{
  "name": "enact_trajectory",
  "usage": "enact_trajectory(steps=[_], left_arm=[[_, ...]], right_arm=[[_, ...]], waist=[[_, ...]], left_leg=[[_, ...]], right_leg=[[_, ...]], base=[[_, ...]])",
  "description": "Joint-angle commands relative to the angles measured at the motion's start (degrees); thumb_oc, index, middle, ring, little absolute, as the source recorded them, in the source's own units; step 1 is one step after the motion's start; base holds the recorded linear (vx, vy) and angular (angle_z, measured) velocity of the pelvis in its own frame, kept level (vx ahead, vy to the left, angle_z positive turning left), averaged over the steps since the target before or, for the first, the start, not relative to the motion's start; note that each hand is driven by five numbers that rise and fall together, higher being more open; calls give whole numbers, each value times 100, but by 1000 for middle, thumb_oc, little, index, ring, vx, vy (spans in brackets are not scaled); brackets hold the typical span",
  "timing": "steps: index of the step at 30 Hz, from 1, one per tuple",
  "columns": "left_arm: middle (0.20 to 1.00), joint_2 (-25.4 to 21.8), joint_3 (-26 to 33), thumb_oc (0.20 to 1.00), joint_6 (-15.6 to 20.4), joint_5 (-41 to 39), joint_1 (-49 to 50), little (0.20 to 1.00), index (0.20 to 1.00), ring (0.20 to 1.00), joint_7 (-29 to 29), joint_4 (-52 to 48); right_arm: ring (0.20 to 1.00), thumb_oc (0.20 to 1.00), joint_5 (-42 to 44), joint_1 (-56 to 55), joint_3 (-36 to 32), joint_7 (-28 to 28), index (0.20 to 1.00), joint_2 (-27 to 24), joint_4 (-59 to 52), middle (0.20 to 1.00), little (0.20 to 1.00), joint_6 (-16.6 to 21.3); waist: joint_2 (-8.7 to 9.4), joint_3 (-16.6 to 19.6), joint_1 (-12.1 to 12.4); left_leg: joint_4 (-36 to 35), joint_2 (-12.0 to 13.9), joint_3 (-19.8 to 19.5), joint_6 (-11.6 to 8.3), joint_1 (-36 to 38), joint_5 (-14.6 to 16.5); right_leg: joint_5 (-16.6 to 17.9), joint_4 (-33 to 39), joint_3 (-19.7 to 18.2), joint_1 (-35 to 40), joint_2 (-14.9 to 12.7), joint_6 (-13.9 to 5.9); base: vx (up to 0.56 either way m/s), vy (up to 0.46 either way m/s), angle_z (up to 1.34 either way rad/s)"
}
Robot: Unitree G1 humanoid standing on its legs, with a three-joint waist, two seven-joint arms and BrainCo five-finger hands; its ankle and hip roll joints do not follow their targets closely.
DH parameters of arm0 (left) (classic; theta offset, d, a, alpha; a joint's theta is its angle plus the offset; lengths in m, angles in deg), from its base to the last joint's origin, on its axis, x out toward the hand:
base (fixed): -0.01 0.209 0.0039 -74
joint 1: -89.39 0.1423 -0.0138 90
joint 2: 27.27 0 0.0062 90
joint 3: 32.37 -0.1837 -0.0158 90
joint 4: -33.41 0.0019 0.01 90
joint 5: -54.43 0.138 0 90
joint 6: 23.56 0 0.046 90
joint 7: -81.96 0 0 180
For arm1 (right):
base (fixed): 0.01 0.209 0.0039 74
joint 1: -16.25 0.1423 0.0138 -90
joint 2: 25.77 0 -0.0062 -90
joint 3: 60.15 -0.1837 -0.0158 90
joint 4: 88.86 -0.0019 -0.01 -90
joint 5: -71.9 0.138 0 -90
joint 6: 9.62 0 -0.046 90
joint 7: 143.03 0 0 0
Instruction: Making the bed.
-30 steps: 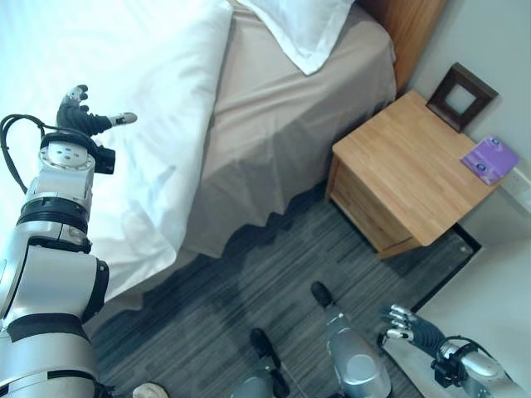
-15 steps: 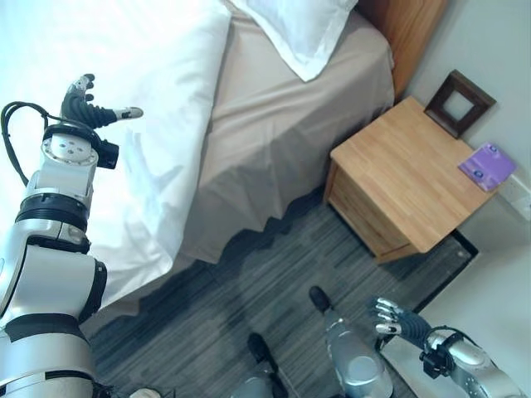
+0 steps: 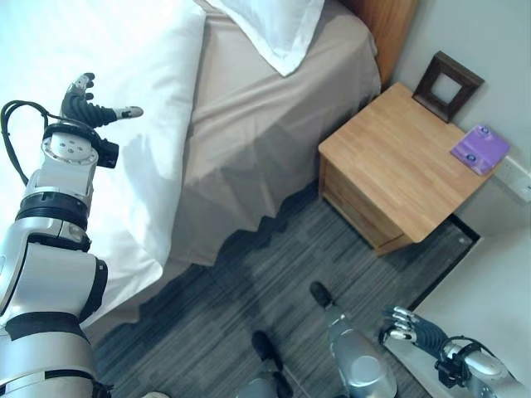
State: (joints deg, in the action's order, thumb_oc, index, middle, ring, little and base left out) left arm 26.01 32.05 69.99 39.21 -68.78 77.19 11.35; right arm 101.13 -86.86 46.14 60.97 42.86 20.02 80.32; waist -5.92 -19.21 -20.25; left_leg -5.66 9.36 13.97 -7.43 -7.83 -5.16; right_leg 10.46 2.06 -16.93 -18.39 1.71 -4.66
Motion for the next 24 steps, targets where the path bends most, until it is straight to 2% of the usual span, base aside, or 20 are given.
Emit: enact_trajectory(steps=[1, 11, 16, 20, 21, 24], left_arm=[[1000, -631, -40, 1000, 65, 95, -590, 1000, 1000, 1000, -371, 301], [1000, -1056, 60, 1000, -4, 191, -474, 1000, 1000, 1000, -488, 605], [1000, -1181, -61, 1000, -11, 192, -592, 1000, 1000, 1000, -484, 667], [1000, -1196, -216, 1000, 3, 203, -742, 1000, 1000, 1000, -474, 658], [1000, -1158, -297, 1000, 29, 137, -856, 1000, 1000, 1000, -489, 613], [1000, -1065, -352, 1000, 48, 46, -926, 1000, 1000, 1000, -483, 606]], right_arm=[[1000, 1000, 164, 4, 76, -8, 1000, 27, -97, 1000, 1000, 106], [1000, 1000, 275, 106, 217, -59, 1000, 70, -80, 1000, 1000, 100], [1000, 1000, 433, 128, 235, -91, 1000, 75, -68, 1000, 1000, 143], [1000, 1000, 531, 138, 212, -153, 1000, 66, -35, 1000, 1000, 178], [1000, 1000, 574, 171, 230, -198, 1000, 93, -22, 1000, 1000, 219], [1000, 1000, 649, 232, 262, -293, 1000, 115, -25, 1000, 1000, 293]], waist=[[154, -151, -36], [275, -306, 56], [338, -437, 19], [357, -547, -26], [340, -574, -56], [312, -689, -77]], left_leg=[[66, -197, -73, 108, -453, -505], [66, -227, -41, 117, -730, -492], [66, -197, 23, 84, -1004, -519], [66, -199, 50, 65, -1231, -552], [66, -227, 43, 30, -1297, -381], [66, -230, 64, 27, -1493, -394]], right_leg=[[-679, -582, 53, 142, 97, -44], [-677, -778, 33, -230, 109, -63], [-578, -813, -2, -554, 160, -84], [-498, -814, -15, -775, 189, -100], [-605, -780, -47, -822, 168, -120], [-564, -776, -72, -1009, 213, -140]], base=[[20, 44, 10], [22, 15, 4], [-19, -1, -2], [-6, 6, -2], [23, 33, -9], [-8, 20, -12]])
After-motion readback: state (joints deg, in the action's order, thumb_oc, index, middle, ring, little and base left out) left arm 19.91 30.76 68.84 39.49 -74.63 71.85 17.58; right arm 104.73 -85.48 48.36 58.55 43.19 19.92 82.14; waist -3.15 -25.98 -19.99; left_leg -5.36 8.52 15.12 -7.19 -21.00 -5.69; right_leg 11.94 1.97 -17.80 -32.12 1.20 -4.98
